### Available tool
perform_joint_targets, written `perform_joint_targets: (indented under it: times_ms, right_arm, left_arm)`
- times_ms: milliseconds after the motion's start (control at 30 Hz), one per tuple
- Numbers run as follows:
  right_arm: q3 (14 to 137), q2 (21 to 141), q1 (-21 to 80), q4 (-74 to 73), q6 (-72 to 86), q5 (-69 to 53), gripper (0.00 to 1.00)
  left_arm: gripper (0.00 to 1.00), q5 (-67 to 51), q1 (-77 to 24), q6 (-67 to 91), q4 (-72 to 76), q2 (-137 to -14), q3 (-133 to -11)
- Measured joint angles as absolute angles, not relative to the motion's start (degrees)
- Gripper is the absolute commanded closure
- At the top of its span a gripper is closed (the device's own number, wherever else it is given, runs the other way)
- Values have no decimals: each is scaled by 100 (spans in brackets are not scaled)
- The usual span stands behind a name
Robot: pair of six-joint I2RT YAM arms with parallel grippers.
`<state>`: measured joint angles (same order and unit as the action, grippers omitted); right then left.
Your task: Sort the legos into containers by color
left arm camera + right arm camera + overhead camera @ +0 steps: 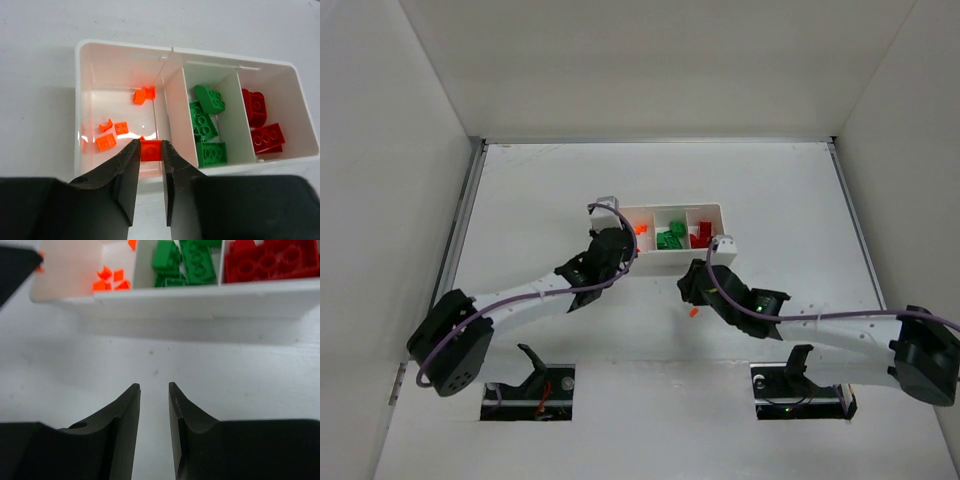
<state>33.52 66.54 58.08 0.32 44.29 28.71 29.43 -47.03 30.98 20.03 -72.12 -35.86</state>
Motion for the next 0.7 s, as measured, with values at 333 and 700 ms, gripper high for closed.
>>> perform_joint_targets:
  times_ms: [333,700]
  right_arm:
    - [2969,6182,6639,-1664,5472,3245,47]
    - [2971,6838,6595,-1833,5723,3245,54]
  left_arm:
    - [45,2821,-4482,2919,2169,-7647,-3811]
    - [43,2862,-5094,3074,2071,-6403,-2867]
